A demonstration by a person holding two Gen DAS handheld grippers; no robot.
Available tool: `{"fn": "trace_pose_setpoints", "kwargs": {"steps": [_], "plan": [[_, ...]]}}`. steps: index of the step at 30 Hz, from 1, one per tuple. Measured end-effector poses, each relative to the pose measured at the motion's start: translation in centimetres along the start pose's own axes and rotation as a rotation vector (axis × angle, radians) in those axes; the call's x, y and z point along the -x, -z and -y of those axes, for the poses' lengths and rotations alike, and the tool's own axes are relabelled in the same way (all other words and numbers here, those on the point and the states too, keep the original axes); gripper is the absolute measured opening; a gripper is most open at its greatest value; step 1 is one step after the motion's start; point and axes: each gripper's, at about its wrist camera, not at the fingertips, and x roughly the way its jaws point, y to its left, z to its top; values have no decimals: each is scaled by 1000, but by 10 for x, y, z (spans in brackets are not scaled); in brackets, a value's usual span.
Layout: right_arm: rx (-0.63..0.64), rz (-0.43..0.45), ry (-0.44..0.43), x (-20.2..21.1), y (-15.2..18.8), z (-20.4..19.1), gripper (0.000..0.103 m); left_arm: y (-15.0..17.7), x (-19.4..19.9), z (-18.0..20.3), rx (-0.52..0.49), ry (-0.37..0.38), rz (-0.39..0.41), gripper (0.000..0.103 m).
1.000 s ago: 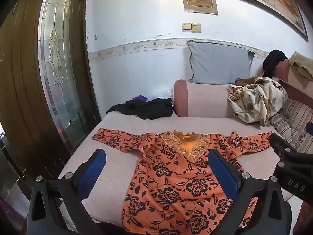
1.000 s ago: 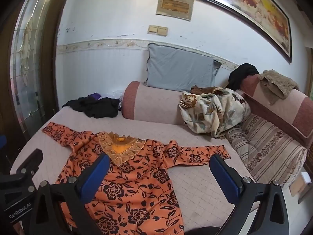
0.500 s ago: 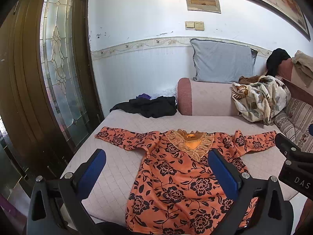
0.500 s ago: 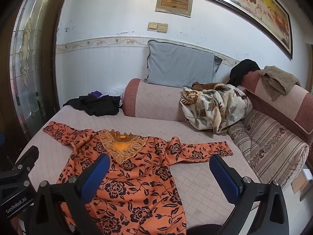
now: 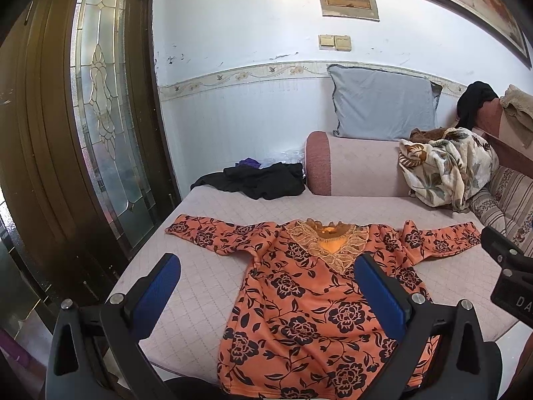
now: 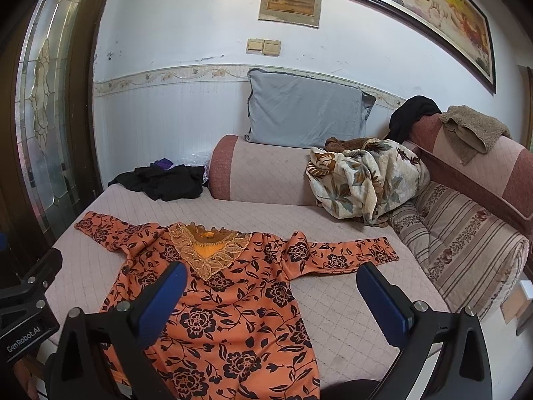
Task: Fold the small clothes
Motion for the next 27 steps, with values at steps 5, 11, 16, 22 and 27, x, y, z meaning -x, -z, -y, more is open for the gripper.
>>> {"fn": "trace_pose_setpoints", "kwargs": {"steps": [5,11,16,22,27], "plan": [[-14,3,-8,0,2,5,103,2,-3,1,0,-10,-5,103],[-20,-3,-10,-6,7,8,103,7,-16,2,0,-11,-30,103],[-29,-27,-9,-19,11,7,103,11,-33,3,-3,-11,-65,103],[-30,-54,-21,-35,14,6,103,13,-43,3,6,-18,-80,103],[-19,-59,-27,-38,18,2,103,13,-44,3,8,-26,-87,103]]}}
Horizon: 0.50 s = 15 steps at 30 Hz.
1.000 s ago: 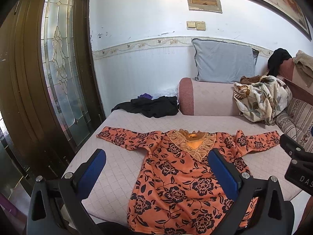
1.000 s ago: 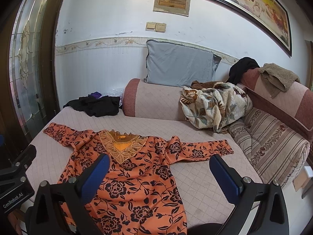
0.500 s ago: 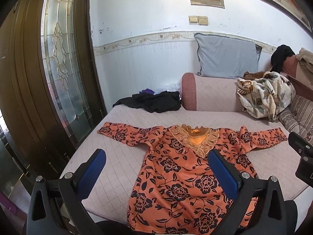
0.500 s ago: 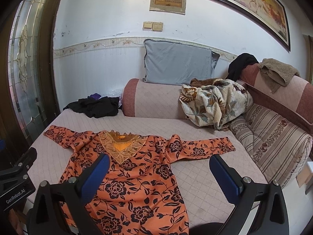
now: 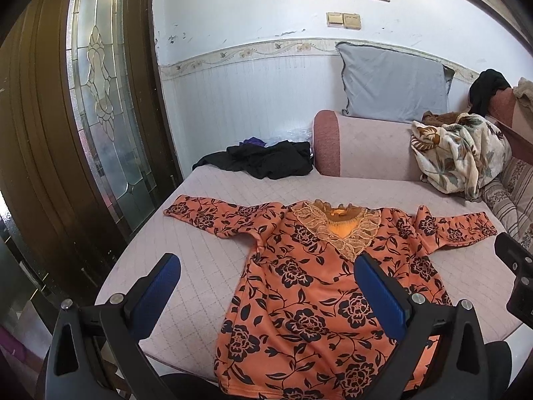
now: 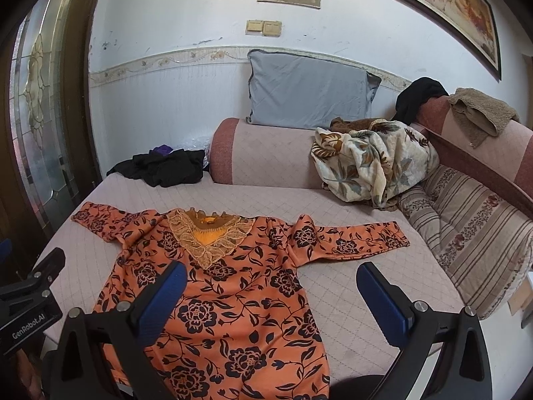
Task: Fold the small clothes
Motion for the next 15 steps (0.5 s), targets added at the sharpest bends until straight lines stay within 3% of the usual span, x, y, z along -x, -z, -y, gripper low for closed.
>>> {"fn": "trace_pose_setpoints", "kwargs": {"steps": [15], "plan": [[6,27,-10,21,-1,-4,103,2,27,-18,21,-25,38,103]]}}
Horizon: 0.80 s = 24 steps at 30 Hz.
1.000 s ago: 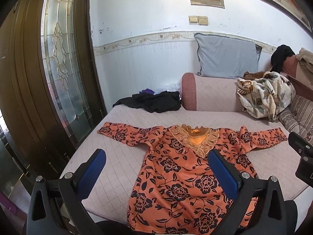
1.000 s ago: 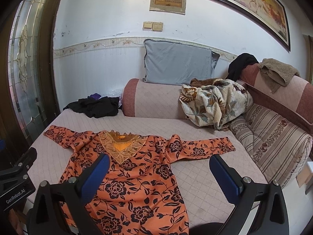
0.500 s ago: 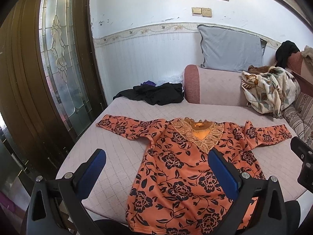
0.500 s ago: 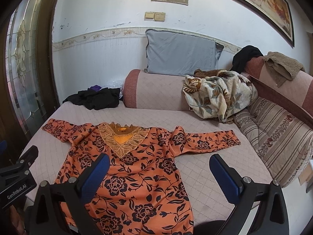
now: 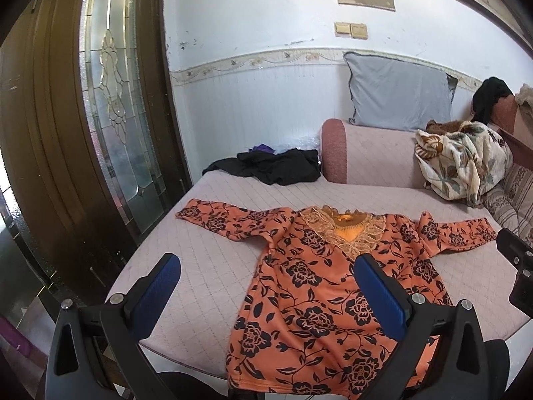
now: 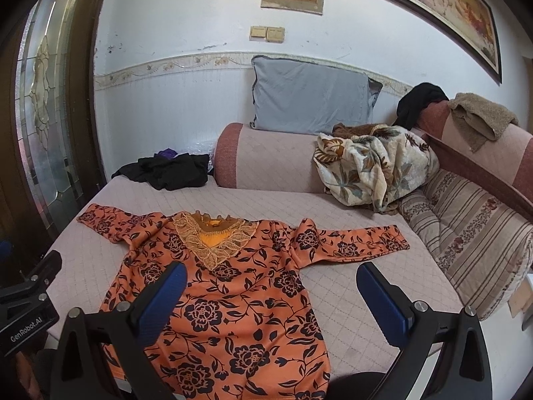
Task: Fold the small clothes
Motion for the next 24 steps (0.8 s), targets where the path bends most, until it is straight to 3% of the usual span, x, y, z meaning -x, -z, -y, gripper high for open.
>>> {"fn": "trace_pose_setpoints", "kwargs": {"steps": [7,13,19,24], "plan": [[10,34,4,17,-6,-7,103,-4,4,-9,18,8,35,103],[28,23,21,6,-10,-16,103,-6,-18,-8,20,24,22,103],[18,-26,24,-31,-7,-16,103,-11,-57,4,2,18,-8,103],[-13,-94,3,-84,-1,-7,103,-7,-118,27,-34,13,-66,103]]}}
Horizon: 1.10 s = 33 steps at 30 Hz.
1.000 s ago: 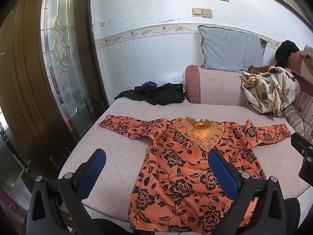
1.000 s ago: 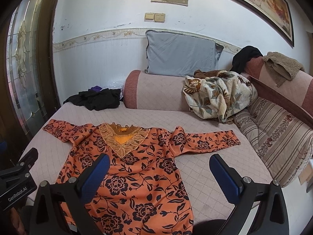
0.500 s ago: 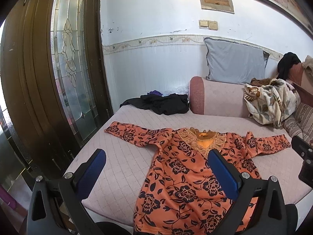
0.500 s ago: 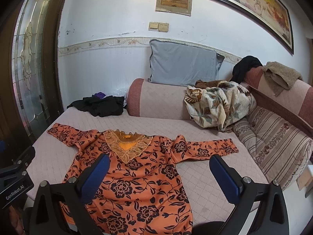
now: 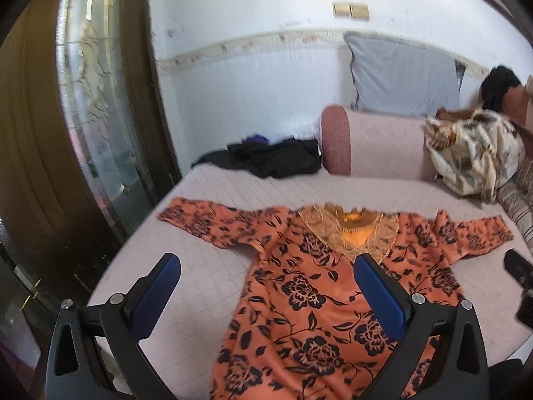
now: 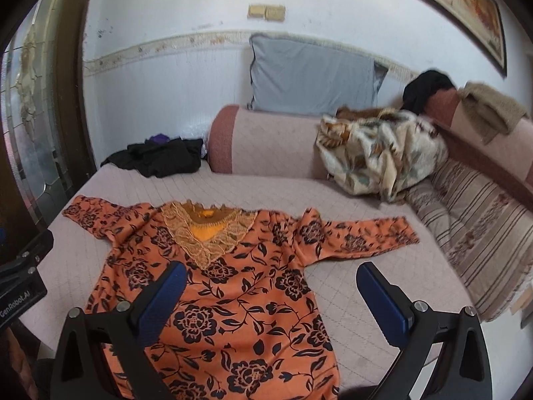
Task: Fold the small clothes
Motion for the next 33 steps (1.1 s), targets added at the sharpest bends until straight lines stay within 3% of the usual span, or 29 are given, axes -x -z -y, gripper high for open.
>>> {"fn": "trace_pose_setpoints", "kwargs": {"steps": [3,5,7,8,11,15,17,20,27,31,33], "plan": [[-31,-23,-27,-42,3,19,103,10,-60,20,-30,46,-120,103],[-42,-24,-59,-75,5,38,103,27,-114,34,-28,98,-264,103],[-73,-35,-73,-111,7,66,103,50,-161,47,-22,103,-385,103],[-111,-51,-73,-134,10,89,103,58,-174,52,-22,93,-405,103],[-265,-110,-46,-188,16,155,103,75,-197,65,-47,60,-416,103],[-670,-147,-100,-246,38,265,103,70,-202,84,-108,72,-357,103],[-892,-148,-143,-272,56,314,102,77,-211,91,-147,65,-386,103],[-1058,-140,-170,-304,72,360,80,80,-215,82,-76,107,-388,103],[-1192,-154,-147,-357,85,404,46,82,-212,77,-79,119,-417,103],[-1203,-154,-121,-375,77,409,43,80,-213,78,-87,119,-421,103],[-1170,-156,-87,-384,69,407,32,76,-218,81,-100,117,-419,103]]}}
